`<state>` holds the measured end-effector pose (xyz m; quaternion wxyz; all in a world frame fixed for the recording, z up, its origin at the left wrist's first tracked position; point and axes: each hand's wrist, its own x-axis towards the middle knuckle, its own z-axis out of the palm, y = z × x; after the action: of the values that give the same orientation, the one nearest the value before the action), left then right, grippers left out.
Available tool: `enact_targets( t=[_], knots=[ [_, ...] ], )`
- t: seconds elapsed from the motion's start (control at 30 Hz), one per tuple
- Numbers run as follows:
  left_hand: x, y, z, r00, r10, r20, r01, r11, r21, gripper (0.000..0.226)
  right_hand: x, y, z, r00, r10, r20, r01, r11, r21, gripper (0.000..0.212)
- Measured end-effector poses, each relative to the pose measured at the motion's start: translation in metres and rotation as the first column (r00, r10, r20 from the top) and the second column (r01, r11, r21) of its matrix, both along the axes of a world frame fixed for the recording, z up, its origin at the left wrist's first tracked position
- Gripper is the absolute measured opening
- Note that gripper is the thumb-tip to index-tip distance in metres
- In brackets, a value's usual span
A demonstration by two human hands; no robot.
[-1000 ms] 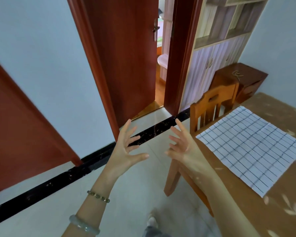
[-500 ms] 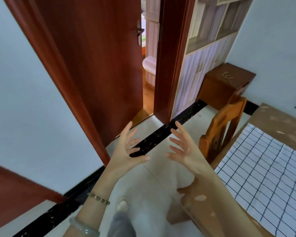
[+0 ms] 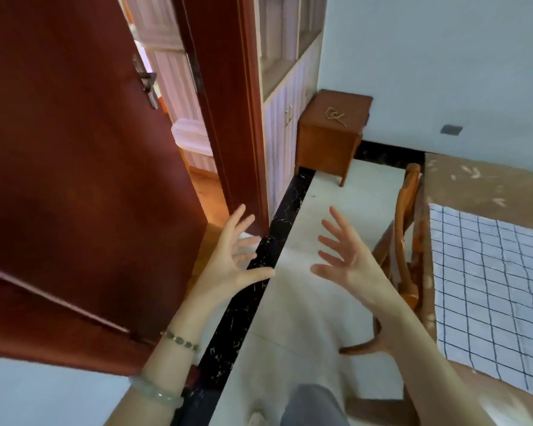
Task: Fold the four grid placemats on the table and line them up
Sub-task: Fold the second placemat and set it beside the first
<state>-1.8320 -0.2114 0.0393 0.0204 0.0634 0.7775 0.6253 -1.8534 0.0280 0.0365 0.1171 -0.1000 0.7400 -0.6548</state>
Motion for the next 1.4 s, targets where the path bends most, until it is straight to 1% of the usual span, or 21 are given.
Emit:
enact_targets(
  t=[0.17,0.3,0.4,0.5,0.57,0.67,0.77,0.9,1.07,1.17,1.27,1.33,1.4],
  knots=[
    [-0.082,0.014,-0.006,0.981,-0.195,-0.01,0.195,0.981,-0.017,0.109,-0.038,0.016,0.002,0.984,-0.175,0.01,0.175,0.984,0.021,0.099],
    [-0.15,0.045,-0.016,0.95,-0.312,-0.009,0.312,0.95,-0.006,0.11,-0.07,0.041,-0.004,0.957,-0.291,0.013,0.291,0.957,0.006,0.098],
    [-0.201,0.08,-0.023,0.917,-0.399,-0.003,0.399,0.917,-0.006,0.108,-0.1,0.064,-0.012,0.927,-0.374,0.033,0.375,0.926,-0.028,0.099],
    [-0.253,0.121,-0.026,0.863,-0.505,0.009,0.505,0.863,-0.013,0.11,-0.131,0.091,-0.017,0.887,-0.459,0.045,0.461,0.885,-0.058,0.1],
    [-0.277,0.142,-0.024,0.845,-0.534,0.016,0.534,0.846,-0.001,0.11,-0.144,0.104,-0.018,0.857,-0.513,0.048,0.515,0.856,-0.047,0.098],
    [-0.323,0.176,-0.019,0.83,-0.557,0.031,0.555,0.83,0.058,0.115,-0.166,0.13,-0.013,0.825,-0.564,0.036,0.565,0.825,-0.013,0.098],
    [-0.354,0.209,-0.018,0.775,-0.63,0.048,0.625,0.776,0.085,0.118,-0.177,0.153,-0.013,0.772,-0.635,0.041,0.634,0.773,0.022,0.099],
    [-0.39,0.259,-0.017,0.664,-0.744,0.072,0.738,0.668,0.095,0.117,-0.194,0.176,-0.011,0.685,-0.727,0.041,0.726,0.686,0.045,0.098],
    [-0.438,0.321,-0.027,0.478,-0.874,0.091,0.872,0.484,0.074,0.114,-0.21,0.198,-0.018,0.511,-0.856,0.074,0.856,0.515,0.046,0.098],
    [-0.466,0.352,-0.035,0.341,-0.935,0.095,0.935,0.348,0.066,0.11,-0.222,0.204,-0.024,0.37,-0.925,0.087,0.925,0.376,0.061,0.099],
    [-0.494,0.38,-0.036,0.184,-0.978,0.097,0.982,0.188,0.034,0.108,-0.237,0.205,-0.025,0.232,-0.968,0.101,0.97,0.238,0.053,0.098],
    [-0.506,0.397,-0.034,0.106,-0.989,0.107,0.993,0.11,0.037,0.106,-0.244,0.203,-0.022,0.163,-0.981,0.102,0.984,0.169,0.057,0.098],
    [-0.514,0.415,-0.032,0.03,-0.992,0.122,0.998,0.035,0.046,0.105,-0.249,0.2,-0.02,0.073,-0.993,0.095,0.995,0.079,0.066,0.098]
  ],
)
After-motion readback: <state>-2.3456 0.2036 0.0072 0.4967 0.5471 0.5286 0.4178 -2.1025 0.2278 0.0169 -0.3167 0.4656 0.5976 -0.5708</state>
